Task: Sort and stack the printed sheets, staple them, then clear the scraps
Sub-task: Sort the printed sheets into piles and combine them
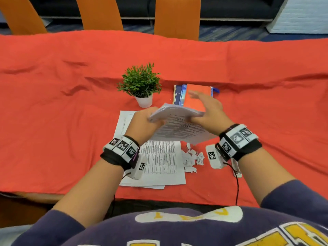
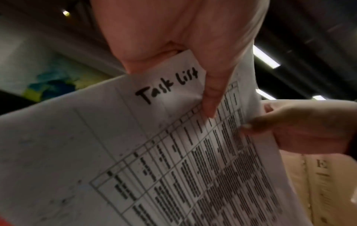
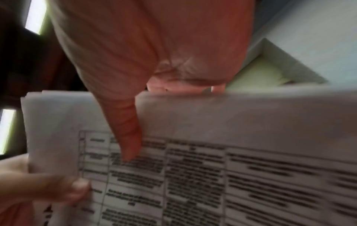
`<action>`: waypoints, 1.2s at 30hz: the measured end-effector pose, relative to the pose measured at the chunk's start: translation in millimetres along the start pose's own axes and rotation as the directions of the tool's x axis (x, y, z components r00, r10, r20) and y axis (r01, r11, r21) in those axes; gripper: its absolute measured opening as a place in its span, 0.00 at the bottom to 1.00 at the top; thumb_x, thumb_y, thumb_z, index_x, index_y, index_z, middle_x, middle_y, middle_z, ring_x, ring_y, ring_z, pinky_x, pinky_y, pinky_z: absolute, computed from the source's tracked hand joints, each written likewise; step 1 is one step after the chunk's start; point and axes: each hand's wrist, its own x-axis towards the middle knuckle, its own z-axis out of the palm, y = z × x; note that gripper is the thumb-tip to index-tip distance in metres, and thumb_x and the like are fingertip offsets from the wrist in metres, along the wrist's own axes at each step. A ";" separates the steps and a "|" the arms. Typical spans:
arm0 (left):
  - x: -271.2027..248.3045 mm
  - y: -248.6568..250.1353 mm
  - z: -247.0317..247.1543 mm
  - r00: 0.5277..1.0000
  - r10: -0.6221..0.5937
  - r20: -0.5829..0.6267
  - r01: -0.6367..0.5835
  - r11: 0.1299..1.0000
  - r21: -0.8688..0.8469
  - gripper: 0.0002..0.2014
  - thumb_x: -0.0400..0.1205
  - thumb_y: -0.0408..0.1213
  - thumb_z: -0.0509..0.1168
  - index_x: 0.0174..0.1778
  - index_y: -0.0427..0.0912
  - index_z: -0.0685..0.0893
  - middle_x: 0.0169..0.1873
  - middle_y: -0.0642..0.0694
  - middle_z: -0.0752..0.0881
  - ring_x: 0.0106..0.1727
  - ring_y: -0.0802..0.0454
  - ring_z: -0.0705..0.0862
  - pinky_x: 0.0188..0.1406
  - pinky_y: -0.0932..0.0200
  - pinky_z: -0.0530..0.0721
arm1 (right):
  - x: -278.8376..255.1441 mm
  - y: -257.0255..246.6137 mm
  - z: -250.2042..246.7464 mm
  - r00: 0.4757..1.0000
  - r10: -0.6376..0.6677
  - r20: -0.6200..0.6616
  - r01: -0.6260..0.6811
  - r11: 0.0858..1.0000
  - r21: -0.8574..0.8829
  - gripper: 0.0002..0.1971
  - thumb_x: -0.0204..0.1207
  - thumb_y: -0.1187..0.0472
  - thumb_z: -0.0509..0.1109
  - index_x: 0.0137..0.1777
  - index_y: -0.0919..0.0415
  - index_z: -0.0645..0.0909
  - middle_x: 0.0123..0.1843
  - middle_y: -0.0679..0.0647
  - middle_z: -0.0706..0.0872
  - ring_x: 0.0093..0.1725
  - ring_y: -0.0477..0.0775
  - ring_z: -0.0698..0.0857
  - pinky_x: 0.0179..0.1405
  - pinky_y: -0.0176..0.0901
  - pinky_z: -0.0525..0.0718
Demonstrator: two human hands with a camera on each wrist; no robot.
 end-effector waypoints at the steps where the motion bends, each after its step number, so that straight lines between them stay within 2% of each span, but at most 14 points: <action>1: 2.2 11.0 -0.5 0.998 0.055 0.003 -0.055 0.995 0.080 0.10 0.73 0.31 0.70 0.29 0.47 0.78 0.26 0.48 0.80 0.30 0.48 0.76 0.33 0.54 0.73 | 3.5 -6.7 -1.9 0.999 -0.005 0.043 0.002 0.997 0.071 0.23 0.69 0.59 0.78 0.64 0.48 0.82 0.59 0.44 0.86 0.59 0.39 0.80 0.68 0.48 0.75; 2: 3.2 18.7 -3.7 0.996 0.089 -0.009 -0.087 0.989 0.119 0.11 0.73 0.32 0.70 0.28 0.47 0.77 0.26 0.48 0.79 0.30 0.48 0.76 0.32 0.55 0.73 | 5.2 -10.1 -3.7 0.996 0.011 0.083 -0.024 0.986 0.163 0.12 0.71 0.62 0.76 0.54 0.53 0.87 0.48 0.45 0.89 0.45 0.38 0.82 0.54 0.45 0.81; 4: 4.8 23.4 -16.9 0.993 0.094 -0.078 -0.091 0.995 0.035 0.08 0.72 0.33 0.75 0.33 0.45 0.82 0.30 0.49 0.85 0.31 0.54 0.80 0.32 0.59 0.77 | 4.2 -7.1 -11.3 0.992 0.061 0.107 -0.092 0.943 0.319 0.01 0.74 0.65 0.75 0.42 0.59 0.87 0.34 0.46 0.86 0.30 0.40 0.78 0.34 0.37 0.77; 5: 5.2 18.7 -24.8 0.991 0.055 -0.124 -0.062 0.997 -0.055 0.07 0.71 0.33 0.76 0.35 0.45 0.83 0.32 0.50 0.87 0.32 0.56 0.82 0.33 0.60 0.80 | 1.9 -2.8 -15.9 0.992 0.085 0.089 -0.113 0.912 0.394 0.01 0.74 0.66 0.75 0.42 0.60 0.86 0.34 0.47 0.86 0.30 0.40 0.79 0.34 0.35 0.77; 8: -2.0 -1.5 -35.7 0.973 -0.117 -0.201 0.032 0.923 -0.384 0.12 0.68 0.29 0.79 0.41 0.47 0.86 0.39 0.48 0.90 0.41 0.53 0.87 0.43 0.57 0.84 | -6.4 13.5 -22.6 0.990 0.137 0.030 -0.129 0.799 0.588 0.09 0.73 0.66 0.76 0.52 0.65 0.87 0.50 0.59 0.90 0.45 0.47 0.86 0.49 0.37 0.84; 10: -8.8 -8.9 -23.1 0.969 -0.189 -0.162 0.064 0.818 -0.571 0.15 0.69 0.29 0.77 0.50 0.46 0.87 0.47 0.46 0.91 0.49 0.49 0.89 0.50 0.53 0.84 | -9.9 20.3 -13.9 0.980 0.187 0.073 -0.182 0.675 0.715 0.14 0.68 0.60 0.79 0.53 0.62 0.87 0.56 0.62 0.90 0.54 0.56 0.89 0.60 0.48 0.85; 13: -16.6 -10.0 5.6 0.953 -0.238 -0.188 0.090 0.815 -0.573 0.09 0.77 0.35 0.73 0.52 0.48 0.86 0.49 0.50 0.91 0.53 0.51 0.89 0.55 0.51 0.83 | -13.2 23.5 12.1 0.961 0.241 0.135 -0.244 0.508 0.826 0.29 0.50 0.46 0.86 0.51 0.58 0.88 0.57 0.62 0.90 0.59 0.62 0.88 0.63 0.56 0.83; 15: -19.6 -8.0 11.1 0.930 -0.249 -0.271 0.063 0.834 -0.548 0.07 0.79 0.36 0.72 0.51 0.49 0.86 0.49 0.53 0.91 0.52 0.55 0.88 0.57 0.54 0.83 | -13.2 20.2 25.3 0.956 0.262 0.134 -0.243 0.448 0.860 0.28 0.53 0.49 0.86 0.53 0.59 0.87 0.57 0.60 0.90 0.59 0.59 0.87 0.65 0.55 0.83; 18: -22.7 -15.0 -0.1 0.905 -0.233 -0.357 -0.001 0.837 -0.547 0.09 0.78 0.34 0.72 0.53 0.47 0.85 0.49 0.51 0.90 0.50 0.55 0.88 0.57 0.54 0.84 | -11.9 12.4 38.1 0.961 0.251 0.120 -0.232 0.488 0.841 0.13 0.68 0.65 0.78 0.53 0.58 0.86 0.50 0.49 0.92 0.53 0.48 0.89 0.63 0.47 0.84; 21: -28.3 -33.8 -11.5 0.901 -0.247 -0.357 -0.005 0.817 -0.576 0.09 0.77 0.32 0.73 0.51 0.48 0.85 0.48 0.49 0.91 0.52 0.51 0.89 0.57 0.50 0.85 | -13.0 4.8 57.0 0.971 0.207 0.118 -0.216 0.553 0.804 0.12 0.71 0.72 0.75 0.49 0.55 0.87 0.45 0.44 0.93 0.48 0.44 0.90 0.58 0.43 0.86; 25: -36.5 -67.4 -10.4 0.920 -0.294 -0.258 0.119 0.839 -0.532 0.12 0.77 0.34 0.74 0.53 0.53 0.86 0.50 0.51 0.91 0.54 0.53 0.88 0.58 0.46 0.84 | -16.3 -1.0 92.3 0.951 0.273 0.146 -0.291 0.621 0.728 0.11 0.72 0.67 0.76 0.50 0.52 0.87 0.49 0.46 0.91 0.51 0.49 0.89 0.64 0.54 0.83; 28: -31.6 -73.2 -18.0 0.921 -0.280 -0.273 0.104 0.848 -0.520 0.11 0.77 0.36 0.72 0.55 0.51 0.86 0.50 0.50 0.90 0.55 0.51 0.88 0.60 0.45 0.85 | -13.5 -16.6 108.5 0.938 0.333 0.095 -0.295 0.626 0.722 0.07 0.76 0.63 0.73 0.52 0.54 0.86 0.50 0.46 0.90 0.52 0.48 0.89 0.63 0.53 0.84; 33: -18.2 -82.5 -49.1 0.957 -0.226 -0.185 0.071 0.794 -0.604 0.17 0.74 0.25 0.74 0.59 0.38 0.84 0.49 0.48 0.91 0.51 0.53 0.89 0.50 0.58 0.87 | -12.6 -24.4 115.8 0.933 0.357 0.038 -0.249 0.566 0.786 0.12 0.71 0.66 0.76 0.55 0.59 0.87 0.54 0.55 0.92 0.56 0.57 0.89 0.62 0.58 0.84; 36: -14.6 -97.3 -57.6 0.975 -0.211 -0.067 0.131 0.794 -0.594 0.18 0.72 0.25 0.76 0.57 0.41 0.85 0.49 0.49 0.91 0.52 0.54 0.90 0.50 0.60 0.87 | -15.8 -25.5 129.5 0.923 0.380 0.067 -0.263 0.493 0.829 0.21 0.65 0.66 0.80 0.59 0.63 0.85 0.55 0.56 0.92 0.57 0.58 0.89 0.63 0.60 0.83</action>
